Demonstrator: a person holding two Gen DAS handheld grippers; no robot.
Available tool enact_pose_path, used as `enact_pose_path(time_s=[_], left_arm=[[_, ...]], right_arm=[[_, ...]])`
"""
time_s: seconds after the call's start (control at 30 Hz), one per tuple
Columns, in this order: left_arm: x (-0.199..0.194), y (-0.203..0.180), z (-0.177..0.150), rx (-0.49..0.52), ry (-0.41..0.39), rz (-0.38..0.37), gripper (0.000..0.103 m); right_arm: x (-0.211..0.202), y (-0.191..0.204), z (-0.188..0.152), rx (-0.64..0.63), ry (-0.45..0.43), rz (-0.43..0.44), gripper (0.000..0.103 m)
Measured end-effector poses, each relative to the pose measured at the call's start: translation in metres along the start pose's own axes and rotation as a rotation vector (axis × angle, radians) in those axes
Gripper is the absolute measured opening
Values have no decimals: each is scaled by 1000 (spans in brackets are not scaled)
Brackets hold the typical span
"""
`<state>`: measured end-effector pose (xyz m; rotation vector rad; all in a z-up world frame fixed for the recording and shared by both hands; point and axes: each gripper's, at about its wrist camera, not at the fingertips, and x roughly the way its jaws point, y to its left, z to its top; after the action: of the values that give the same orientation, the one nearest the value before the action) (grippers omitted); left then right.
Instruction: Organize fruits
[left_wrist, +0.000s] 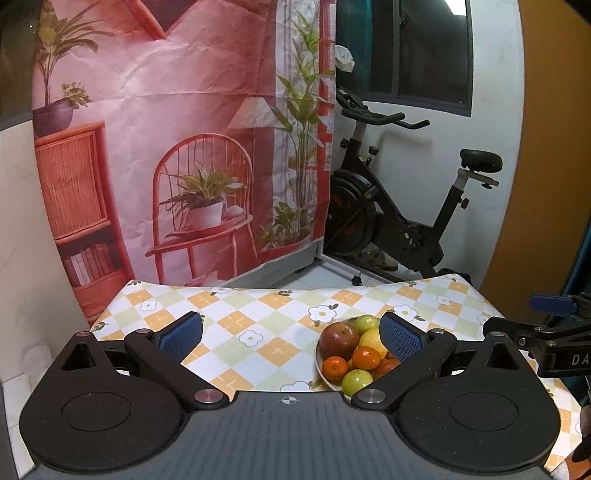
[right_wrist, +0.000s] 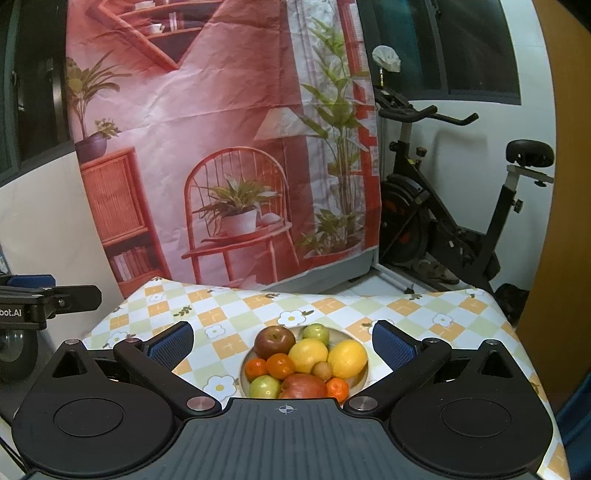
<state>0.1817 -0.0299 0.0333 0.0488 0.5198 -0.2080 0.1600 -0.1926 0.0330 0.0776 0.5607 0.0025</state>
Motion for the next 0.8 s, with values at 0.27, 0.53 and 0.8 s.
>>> enact_pose_path(time_s=[0.27, 0.53, 0.8], left_arm=[[1, 2, 1, -8, 2, 6, 103], [-2, 2, 1, -11, -1, 13, 103], [-3, 3, 0, -13, -1, 13, 103]], right_arm=[[-2, 1, -1, -1, 2, -3, 102], [-5, -1, -4, -2, 3, -6, 102], [-8, -3, -5, -1, 4, -8, 103]])
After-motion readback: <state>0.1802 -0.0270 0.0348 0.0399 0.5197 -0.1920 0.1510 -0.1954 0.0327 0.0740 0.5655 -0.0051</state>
